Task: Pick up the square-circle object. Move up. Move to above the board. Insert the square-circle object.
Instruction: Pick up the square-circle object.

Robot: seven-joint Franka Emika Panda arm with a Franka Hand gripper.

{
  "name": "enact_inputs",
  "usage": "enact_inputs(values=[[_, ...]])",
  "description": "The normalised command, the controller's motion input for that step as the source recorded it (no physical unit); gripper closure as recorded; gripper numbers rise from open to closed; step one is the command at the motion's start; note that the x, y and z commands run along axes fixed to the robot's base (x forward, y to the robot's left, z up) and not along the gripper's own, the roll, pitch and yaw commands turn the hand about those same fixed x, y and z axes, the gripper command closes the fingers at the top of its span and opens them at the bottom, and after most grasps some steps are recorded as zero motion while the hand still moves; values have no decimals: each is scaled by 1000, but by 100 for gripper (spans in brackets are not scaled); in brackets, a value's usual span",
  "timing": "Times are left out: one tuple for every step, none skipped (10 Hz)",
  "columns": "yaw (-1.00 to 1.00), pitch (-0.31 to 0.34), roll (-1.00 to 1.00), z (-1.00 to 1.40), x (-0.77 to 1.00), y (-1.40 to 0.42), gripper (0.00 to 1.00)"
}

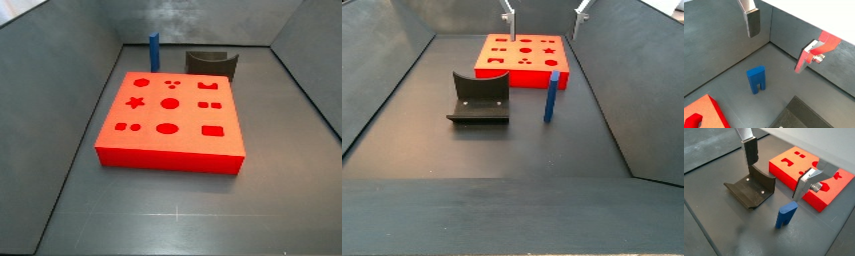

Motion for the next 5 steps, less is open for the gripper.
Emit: enact_inputs(values=[[-91,-177,-80,-89,-263,0,0],[-657,-73,-114,-854,-97,-77,0],[-754,0,-46,-1000,-131,-20,0],[-769,0,-39,-1000,-160,0,0],[-634,0,-53,-1000,-149,0,0]])
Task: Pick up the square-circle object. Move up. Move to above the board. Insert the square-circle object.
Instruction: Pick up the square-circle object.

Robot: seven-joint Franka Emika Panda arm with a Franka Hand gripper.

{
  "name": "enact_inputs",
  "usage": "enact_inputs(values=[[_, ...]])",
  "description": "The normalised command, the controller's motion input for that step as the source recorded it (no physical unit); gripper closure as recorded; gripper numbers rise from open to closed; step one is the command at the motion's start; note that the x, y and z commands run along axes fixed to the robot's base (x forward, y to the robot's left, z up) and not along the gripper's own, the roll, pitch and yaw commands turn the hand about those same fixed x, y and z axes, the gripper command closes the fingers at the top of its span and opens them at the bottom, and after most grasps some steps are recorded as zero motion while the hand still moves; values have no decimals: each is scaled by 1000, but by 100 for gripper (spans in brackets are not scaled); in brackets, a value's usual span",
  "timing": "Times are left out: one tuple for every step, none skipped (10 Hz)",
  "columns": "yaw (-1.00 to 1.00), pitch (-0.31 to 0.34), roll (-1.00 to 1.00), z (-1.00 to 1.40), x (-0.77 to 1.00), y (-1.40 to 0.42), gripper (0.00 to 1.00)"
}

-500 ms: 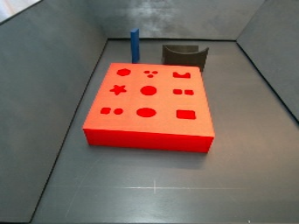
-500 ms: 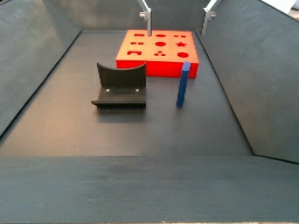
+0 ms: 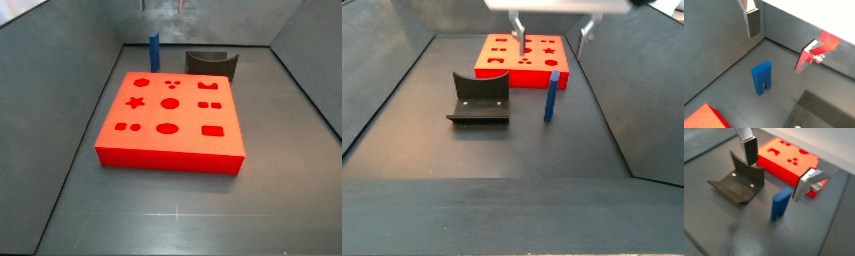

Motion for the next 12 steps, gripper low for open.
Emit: enact_inputs(values=[[-460,0,-61,-1000,-66,-6,0],[-191,0,-94,-923,0,-151,0],[0,0,-123,-820,34,-240,0],[6,26,-160,-754,3,-200,0],[17,24,-177,-751,0,-94,0],[14,11,-177,-791,-131,0,0],[0,0,-203,-763,-283,9,0],[0,0,-93,-234,-89,0,0],[0,0,-13,0,0,17,0],[0,0,0,0,0,0,0],[0,0,0,0,0,0,100],[0,0,0,0,0,0,100]])
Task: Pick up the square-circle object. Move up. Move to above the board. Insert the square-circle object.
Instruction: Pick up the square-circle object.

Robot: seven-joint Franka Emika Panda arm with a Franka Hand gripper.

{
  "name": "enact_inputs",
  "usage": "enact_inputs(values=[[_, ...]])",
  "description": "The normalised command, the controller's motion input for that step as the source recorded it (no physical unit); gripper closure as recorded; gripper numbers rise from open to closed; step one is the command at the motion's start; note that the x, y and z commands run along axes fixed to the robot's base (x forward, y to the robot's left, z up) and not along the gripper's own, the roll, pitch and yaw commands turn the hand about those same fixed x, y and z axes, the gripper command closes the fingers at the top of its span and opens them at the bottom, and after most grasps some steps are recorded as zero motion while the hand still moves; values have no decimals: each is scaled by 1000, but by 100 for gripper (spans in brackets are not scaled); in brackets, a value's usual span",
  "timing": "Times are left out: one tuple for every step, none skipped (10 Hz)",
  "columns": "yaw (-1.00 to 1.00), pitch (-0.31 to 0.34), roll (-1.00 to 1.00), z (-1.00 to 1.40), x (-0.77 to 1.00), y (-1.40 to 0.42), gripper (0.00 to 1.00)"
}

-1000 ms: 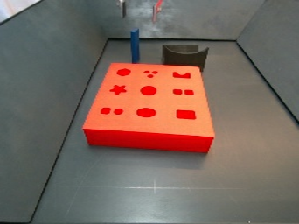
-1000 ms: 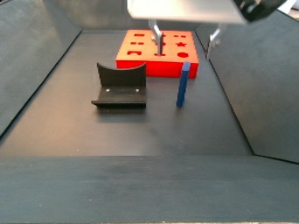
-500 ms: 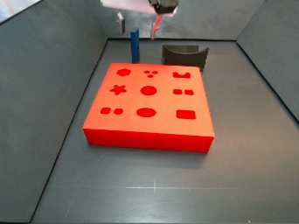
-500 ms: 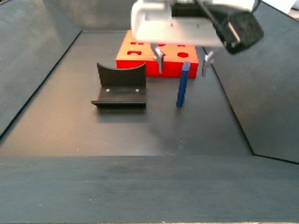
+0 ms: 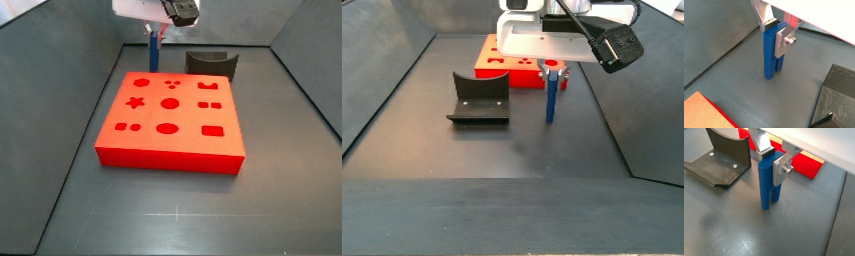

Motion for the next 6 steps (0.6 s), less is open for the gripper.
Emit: enact_inputs(values=[[0,0,0,0,0,0,100],[0,0,0,0,0,0,100],[0,0,0,0,0,0,100],[0,0,0,0,0,0,100],[0,0,0,0,0,0,100],[0,0,0,0,0,0,100]])
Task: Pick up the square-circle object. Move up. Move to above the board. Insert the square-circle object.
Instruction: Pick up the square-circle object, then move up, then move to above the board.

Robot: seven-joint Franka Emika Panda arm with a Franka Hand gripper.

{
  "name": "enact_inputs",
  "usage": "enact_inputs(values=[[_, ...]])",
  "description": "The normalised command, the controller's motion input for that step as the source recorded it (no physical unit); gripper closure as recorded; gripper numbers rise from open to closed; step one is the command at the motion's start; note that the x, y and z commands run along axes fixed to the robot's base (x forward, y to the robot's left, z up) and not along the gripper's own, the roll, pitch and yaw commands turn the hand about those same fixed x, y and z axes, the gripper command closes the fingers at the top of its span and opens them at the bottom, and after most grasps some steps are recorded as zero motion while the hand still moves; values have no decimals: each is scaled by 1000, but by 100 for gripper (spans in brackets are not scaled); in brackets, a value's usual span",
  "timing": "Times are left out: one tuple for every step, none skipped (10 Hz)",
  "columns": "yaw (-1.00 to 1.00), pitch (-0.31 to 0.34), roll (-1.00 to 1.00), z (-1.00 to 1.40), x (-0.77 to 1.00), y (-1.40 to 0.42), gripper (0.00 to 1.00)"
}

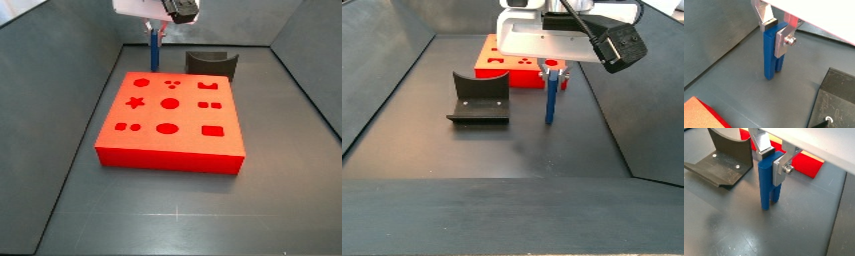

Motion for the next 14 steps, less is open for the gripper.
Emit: enact_inputs(values=[[0,0,0,0,0,0,100],[0,0,0,0,0,0,100],[0,0,0,0,0,0,100],[0,0,0,833,0,0,100],[29,-26,14,823,36,64,100],[13,-4,28,675,18,47,100],[-1,16,41,527,6,32,100],[-2,35,56,315,-1,21,100],[-2,46,64,206,-3,18,100],[-172,-463,450,1000,53,-37,100],[-158,-433,437,1000,40,-42,100],[-108,-366,384,1000,17,-48,100],[-71,-286,316,1000,6,-48,100],[-47,-195,247,1000,2,-47,100]])
